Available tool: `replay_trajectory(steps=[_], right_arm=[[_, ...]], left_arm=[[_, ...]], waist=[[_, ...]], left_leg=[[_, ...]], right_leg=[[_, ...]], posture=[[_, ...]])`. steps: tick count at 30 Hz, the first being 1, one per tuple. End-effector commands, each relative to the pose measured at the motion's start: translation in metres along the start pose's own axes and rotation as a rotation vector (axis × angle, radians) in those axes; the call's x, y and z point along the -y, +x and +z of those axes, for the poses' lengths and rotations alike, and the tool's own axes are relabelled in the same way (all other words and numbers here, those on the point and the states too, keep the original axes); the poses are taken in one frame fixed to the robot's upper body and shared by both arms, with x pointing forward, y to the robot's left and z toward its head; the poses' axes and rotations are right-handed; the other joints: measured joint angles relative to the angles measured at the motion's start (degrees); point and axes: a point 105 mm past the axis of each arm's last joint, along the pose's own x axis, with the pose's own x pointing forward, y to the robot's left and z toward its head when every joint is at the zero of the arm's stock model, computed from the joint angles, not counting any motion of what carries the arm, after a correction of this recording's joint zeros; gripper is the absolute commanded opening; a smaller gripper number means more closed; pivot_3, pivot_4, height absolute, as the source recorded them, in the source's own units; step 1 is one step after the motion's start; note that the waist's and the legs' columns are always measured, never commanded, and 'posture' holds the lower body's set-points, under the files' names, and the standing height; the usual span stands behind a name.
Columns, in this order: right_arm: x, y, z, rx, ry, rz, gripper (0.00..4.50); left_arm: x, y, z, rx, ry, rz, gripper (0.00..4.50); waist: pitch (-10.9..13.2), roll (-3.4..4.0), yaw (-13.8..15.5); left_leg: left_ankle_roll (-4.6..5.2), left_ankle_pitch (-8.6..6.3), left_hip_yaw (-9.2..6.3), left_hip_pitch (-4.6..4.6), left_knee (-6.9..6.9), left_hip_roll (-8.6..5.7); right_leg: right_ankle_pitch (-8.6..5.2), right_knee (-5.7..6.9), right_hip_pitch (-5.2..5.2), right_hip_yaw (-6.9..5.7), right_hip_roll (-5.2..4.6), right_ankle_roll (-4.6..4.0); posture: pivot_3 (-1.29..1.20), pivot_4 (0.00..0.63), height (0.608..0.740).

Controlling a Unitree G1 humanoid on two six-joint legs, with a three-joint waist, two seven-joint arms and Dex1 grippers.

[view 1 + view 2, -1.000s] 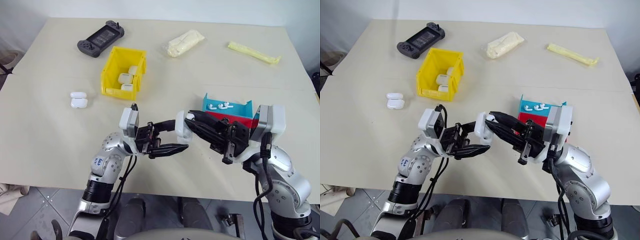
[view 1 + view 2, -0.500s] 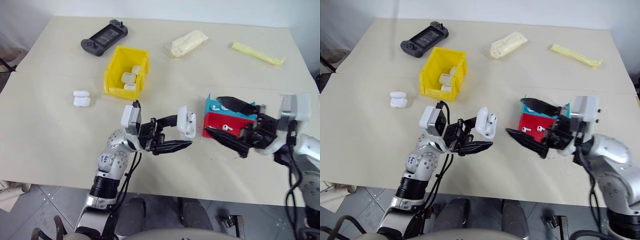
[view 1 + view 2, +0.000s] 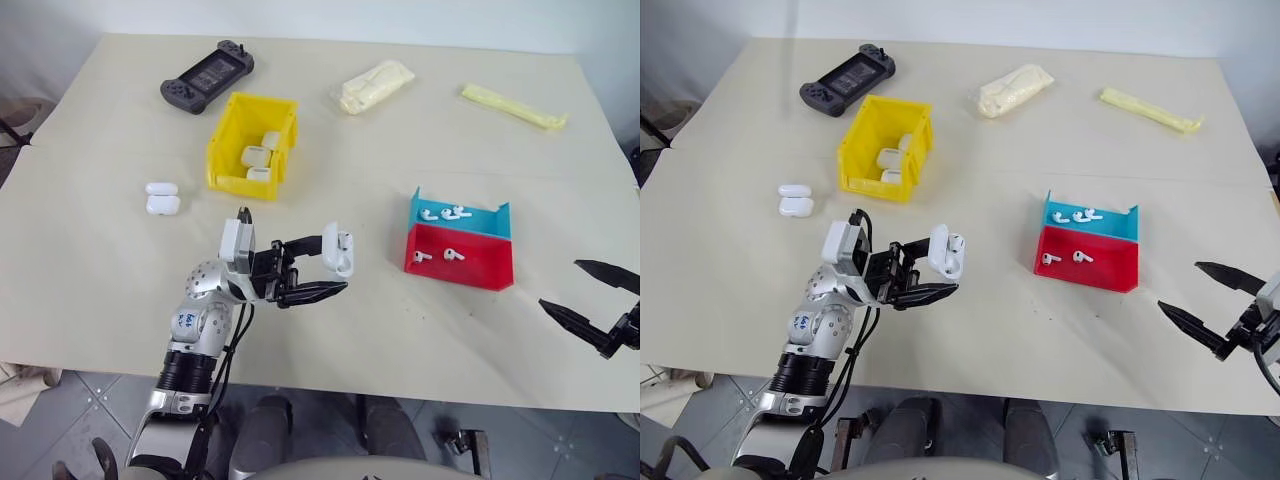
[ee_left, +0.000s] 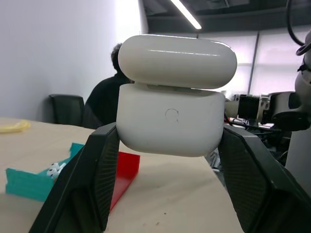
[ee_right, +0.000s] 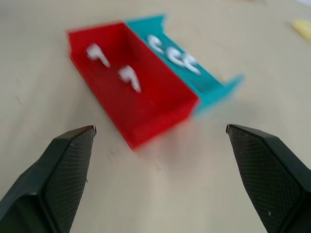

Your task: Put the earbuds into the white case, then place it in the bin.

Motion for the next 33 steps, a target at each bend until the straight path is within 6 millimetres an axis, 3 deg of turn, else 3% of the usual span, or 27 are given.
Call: replay_trajectory(steps=[1,9,12,16,23,33], right_arm=[[0.007,0.020,0.026,0.045,-0.095,0.062,4.49],[0.025,0.105,0.067,-0.142,-0.208,0.262,4.49],[0.042,0.132,0.064,-0.293,-0.294,0.211,4.49],[0.036,0.169,0.068,-0.390,-0.365,0.318,4.49],[0.042,0.196,0.061,-0.500,-0.482,0.359,4.49],[0.031,0.204,0.040,-0.611,-0.506,0.472,4.49]], left_arm=[[0.002,0.004,0.003,0.010,0.036,-0.002,2.71],[0.002,0.010,0.000,0.017,0.049,0.007,2.71],[0.003,0.013,-0.001,0.023,0.049,0.003,2.71],[0.004,0.018,-0.002,0.037,0.060,-0.003,2.71],[0.004,0.021,0.000,0.052,0.083,0.019,2.71],[0.007,0.018,0.002,0.061,0.098,0.064,2.71]], waist=[[0.0,0.02,-0.5],[0.0,0.11,-1.3],[0.0,0.11,-1.2],[0.0,0.11,-1.4],[0.0,0.11,-1.4],[0.0,0.11,-1.5]], left_leg=[[-0.01,0.01,0.01,0.03,0.00,0.02],[-0.04,0.05,-0.05,-0.09,0.08,0.02],[-0.07,0.07,-0.10,-0.15,-0.02,0.04],[-0.07,0.07,-0.05,-0.23,-0.03,-0.05],[-0.07,0.07,-0.04,-0.34,-0.03,-0.07],[-0.09,0.08,-0.05,-0.33,0.02,-0.05]], right_leg=[[0.03,0.01,0.00,0.00,0.01,-0.02],[0.07,0.02,-0.11,-0.02,-0.05,0.01],[0.06,-0.06,-0.16,-0.09,-0.07,0.00],[0.07,-0.14,-0.24,-0.09,-0.22,0.01],[0.07,-0.15,-0.32,-0.19,-0.28,0.01],[0.07,-0.06,-0.35,-0.20,-0.26,0.01]], posture=[[0.00,0.150,0.740],[0.00,0.150,0.740],[0.00,0.150,0.740],[0.00,0.150,0.740],[0.00,0.150,0.740],[0.00,0.150,0.740]])
